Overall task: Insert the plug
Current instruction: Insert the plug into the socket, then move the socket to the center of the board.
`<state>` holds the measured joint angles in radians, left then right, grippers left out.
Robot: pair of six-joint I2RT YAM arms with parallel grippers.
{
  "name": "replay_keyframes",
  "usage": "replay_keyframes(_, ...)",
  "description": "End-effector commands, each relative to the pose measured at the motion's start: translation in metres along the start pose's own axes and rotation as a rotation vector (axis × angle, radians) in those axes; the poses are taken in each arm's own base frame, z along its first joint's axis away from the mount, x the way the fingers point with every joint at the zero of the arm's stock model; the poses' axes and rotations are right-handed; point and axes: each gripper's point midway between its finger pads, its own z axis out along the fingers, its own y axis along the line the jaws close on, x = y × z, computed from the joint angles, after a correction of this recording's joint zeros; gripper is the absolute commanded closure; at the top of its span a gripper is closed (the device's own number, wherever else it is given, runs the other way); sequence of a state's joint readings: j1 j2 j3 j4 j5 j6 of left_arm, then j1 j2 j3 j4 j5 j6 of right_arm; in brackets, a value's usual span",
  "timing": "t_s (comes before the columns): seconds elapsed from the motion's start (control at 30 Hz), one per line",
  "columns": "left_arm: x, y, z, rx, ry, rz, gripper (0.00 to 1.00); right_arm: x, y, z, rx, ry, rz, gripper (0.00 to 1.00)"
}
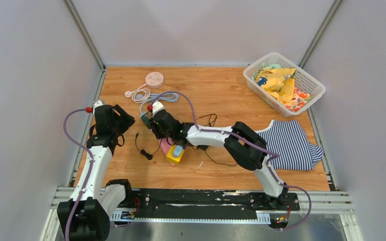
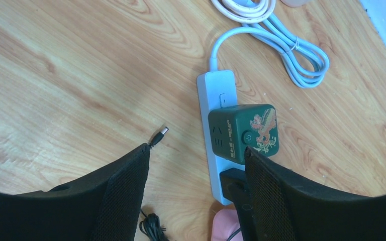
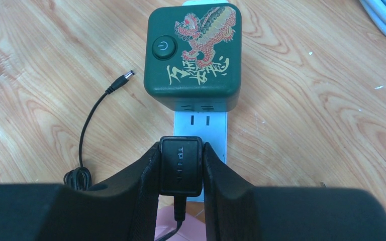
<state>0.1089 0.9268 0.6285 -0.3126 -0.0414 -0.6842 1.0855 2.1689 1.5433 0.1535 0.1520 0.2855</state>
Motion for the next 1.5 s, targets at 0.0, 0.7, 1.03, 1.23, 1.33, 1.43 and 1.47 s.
replay_keyframes(0.0,-0.019,-0.005,-0.009,-0.004,-0.042,0.034,0.29,0.156,0.002,-0.019,-0.083,0.494,-0.018,1.0)
replay_keyframes(0.7,-0.039,-0.051,-0.006,0.185,-0.055,0.298,0.28,-0.067,0.006,-0.146,-0.149,0.025,-0.039,0.0)
replay_keyframes(1.03,-0.064,-0.103,0.056,0.146,-0.116,0.431,0.32,-0.052,-0.068,-0.235,0.119,-0.081,-0.102,0.0)
replay_keyframes(1.23,-0.092,-0.122,0.125,0.048,-0.108,0.544,0.31,-0.045,-0.073,-0.246,0.127,-0.091,-0.095,0.0)
replay_keyframes(1.33,-0.1,-0.133,0.158,0.042,-0.095,0.591,0.32,-0.041,-0.074,-0.246,0.127,-0.084,-0.099,0.0)
replay_keyframes(1.43,-0.107,-0.148,0.188,0.062,-0.099,0.636,0.32,-0.038,-0.075,-0.246,0.131,-0.076,-0.1,0.0)
replay_keyframes(1.47,-0.108,-0.151,0.198,0.062,-0.097,0.651,0.32,-0.037,-0.076,-0.245,0.134,-0.073,-0.1,0.0)
